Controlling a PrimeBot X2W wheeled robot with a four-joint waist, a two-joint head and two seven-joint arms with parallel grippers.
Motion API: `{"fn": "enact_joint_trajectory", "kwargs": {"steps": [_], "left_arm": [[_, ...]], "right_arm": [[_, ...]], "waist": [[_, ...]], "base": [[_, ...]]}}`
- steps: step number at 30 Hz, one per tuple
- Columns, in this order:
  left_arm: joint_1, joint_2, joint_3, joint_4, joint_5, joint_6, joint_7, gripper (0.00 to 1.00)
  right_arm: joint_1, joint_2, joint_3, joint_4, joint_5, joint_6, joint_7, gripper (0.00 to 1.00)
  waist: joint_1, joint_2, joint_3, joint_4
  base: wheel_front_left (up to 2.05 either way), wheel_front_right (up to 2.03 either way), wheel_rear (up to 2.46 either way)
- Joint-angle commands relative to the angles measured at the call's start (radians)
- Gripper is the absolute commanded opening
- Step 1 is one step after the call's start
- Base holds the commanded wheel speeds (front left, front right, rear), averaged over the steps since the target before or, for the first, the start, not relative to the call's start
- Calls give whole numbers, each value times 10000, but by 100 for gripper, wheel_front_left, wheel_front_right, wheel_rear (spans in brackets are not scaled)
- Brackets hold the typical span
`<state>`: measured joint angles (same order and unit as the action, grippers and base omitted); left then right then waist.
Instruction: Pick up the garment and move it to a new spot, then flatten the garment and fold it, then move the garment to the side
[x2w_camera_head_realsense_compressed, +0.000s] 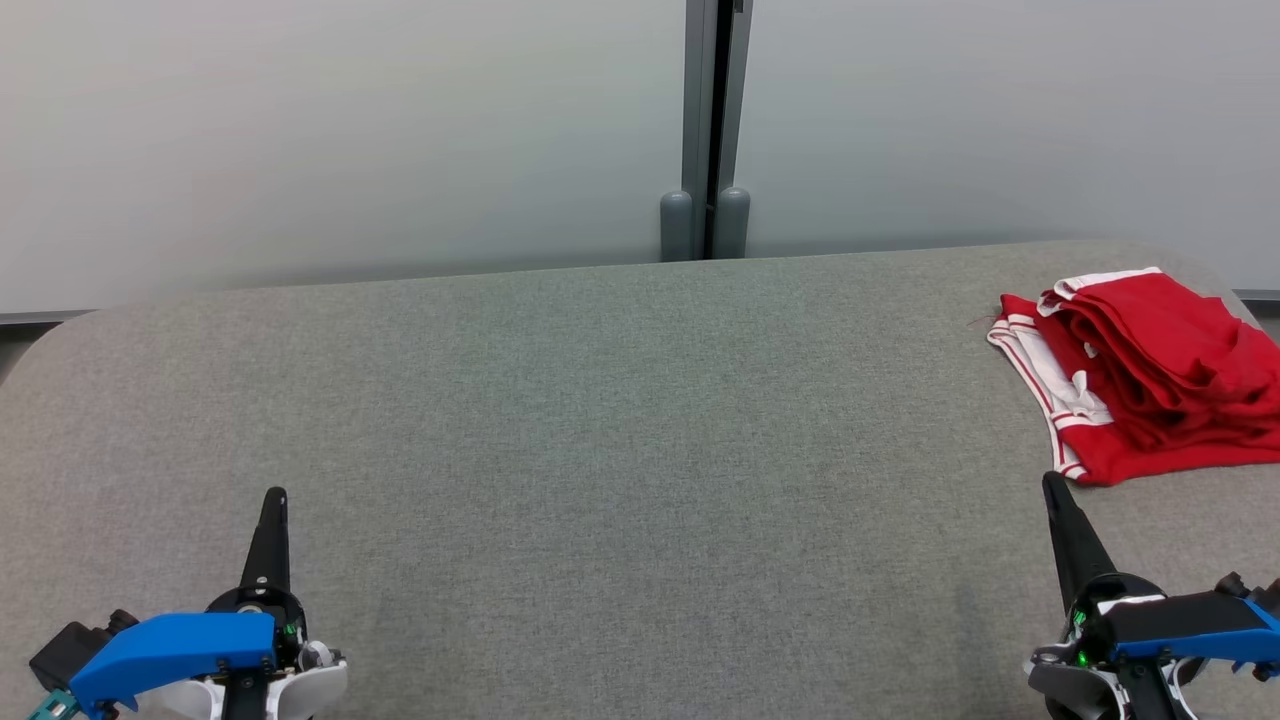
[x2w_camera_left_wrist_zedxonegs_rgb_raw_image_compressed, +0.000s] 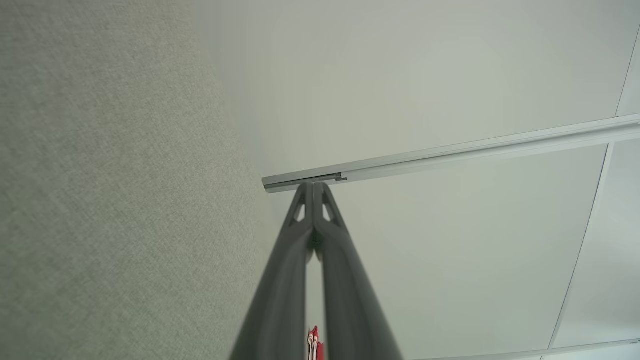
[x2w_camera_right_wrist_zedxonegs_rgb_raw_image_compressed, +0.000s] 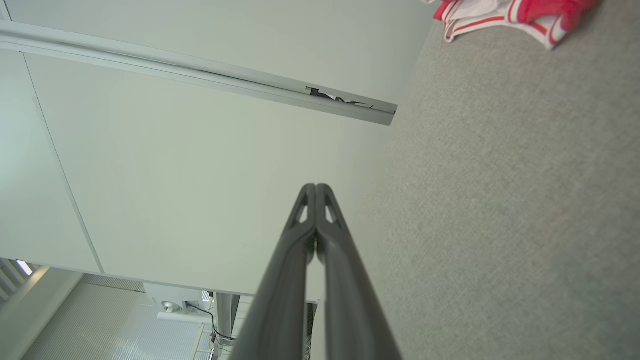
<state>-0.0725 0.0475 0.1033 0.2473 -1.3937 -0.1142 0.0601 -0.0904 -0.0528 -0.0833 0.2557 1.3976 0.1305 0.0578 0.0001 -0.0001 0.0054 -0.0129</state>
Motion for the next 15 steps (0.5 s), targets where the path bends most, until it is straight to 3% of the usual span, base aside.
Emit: {"fn": "enact_joint_trajectory", "kwargs": {"steps": [1, 15], "left_arm": [[-200, 41, 43, -59, -237, -81, 85, 0], [-332, 41, 86, -42, -1308, -147, 344, 0]], "right_arm": [[-195, 3, -64, -84, 249, 3, 76, 0], [-201, 12, -201, -111, 1309, 4, 361, 0]], "waist": [[-1, 1, -1, 7], [-1, 1, -12, 69]], "base": [[0, 0, 0], [0, 0, 0]]}}
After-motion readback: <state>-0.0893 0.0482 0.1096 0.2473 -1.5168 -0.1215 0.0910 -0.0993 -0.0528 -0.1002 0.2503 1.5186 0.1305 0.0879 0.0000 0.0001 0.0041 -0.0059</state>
